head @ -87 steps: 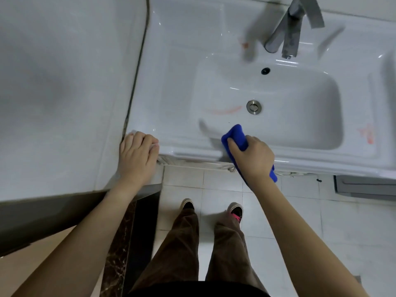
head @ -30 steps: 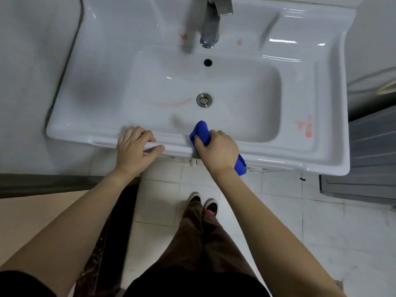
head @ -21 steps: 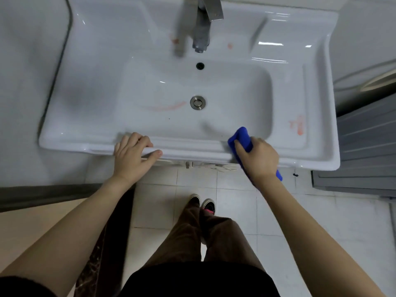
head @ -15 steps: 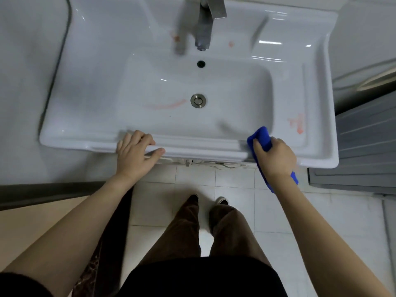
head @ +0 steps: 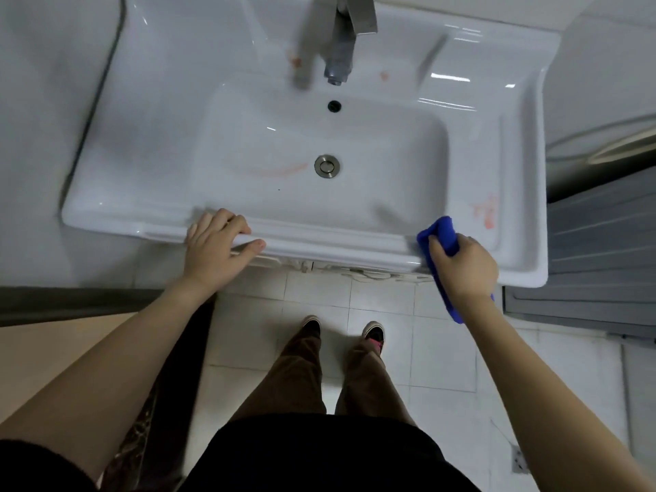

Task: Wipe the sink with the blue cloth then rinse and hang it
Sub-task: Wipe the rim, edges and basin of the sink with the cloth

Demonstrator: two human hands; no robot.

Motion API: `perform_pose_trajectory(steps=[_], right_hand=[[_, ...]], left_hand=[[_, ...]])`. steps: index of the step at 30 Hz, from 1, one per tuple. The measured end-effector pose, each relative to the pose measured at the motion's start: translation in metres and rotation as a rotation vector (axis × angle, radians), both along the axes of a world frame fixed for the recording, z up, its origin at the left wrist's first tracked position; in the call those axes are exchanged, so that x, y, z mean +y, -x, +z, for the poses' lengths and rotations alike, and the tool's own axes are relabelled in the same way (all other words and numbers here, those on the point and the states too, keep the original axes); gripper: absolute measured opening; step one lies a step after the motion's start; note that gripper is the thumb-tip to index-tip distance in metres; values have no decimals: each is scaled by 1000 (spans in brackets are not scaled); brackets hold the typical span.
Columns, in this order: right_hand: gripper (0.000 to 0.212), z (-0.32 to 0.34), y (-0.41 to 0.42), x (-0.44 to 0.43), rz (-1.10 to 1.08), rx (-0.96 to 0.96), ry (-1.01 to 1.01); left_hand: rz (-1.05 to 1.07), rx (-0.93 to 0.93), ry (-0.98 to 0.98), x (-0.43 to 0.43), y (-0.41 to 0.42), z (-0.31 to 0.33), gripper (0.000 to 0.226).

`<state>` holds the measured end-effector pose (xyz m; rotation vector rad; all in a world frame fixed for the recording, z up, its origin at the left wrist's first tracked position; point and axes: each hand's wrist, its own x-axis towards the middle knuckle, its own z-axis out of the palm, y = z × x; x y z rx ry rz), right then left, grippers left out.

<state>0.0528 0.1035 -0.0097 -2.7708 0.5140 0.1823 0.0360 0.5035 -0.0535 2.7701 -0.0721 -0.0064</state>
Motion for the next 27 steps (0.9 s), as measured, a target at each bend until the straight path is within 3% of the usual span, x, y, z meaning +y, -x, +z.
perform_pose_trajectory(steps=[4,10,13,16,20,23,27], right_hand=[[40,-6,-4,5,-25,8,21],[41,-13,-13,111,245,-9,-87],[41,-11,-10,79,228,-24,-111],[39,-9,-5,6,63,-20,-46],[38,-7,-4,-55,-27,5,2],[39,-11,-3,-57,-12,-4,-9],[40,-11,-2,-57,10,-40,-21]], left_hand=[[17,-3,-3,-2,0,-1,38],[33,20,22,-2,-1,0,38],[23,25,37,2,-1,1,39],[7,47,40,2,-2,4,43],[110,233,64,-13,-13,27,44],[133,171,141,-64,-21,44,41],[-84,131,266,-176,-25,48,28]])
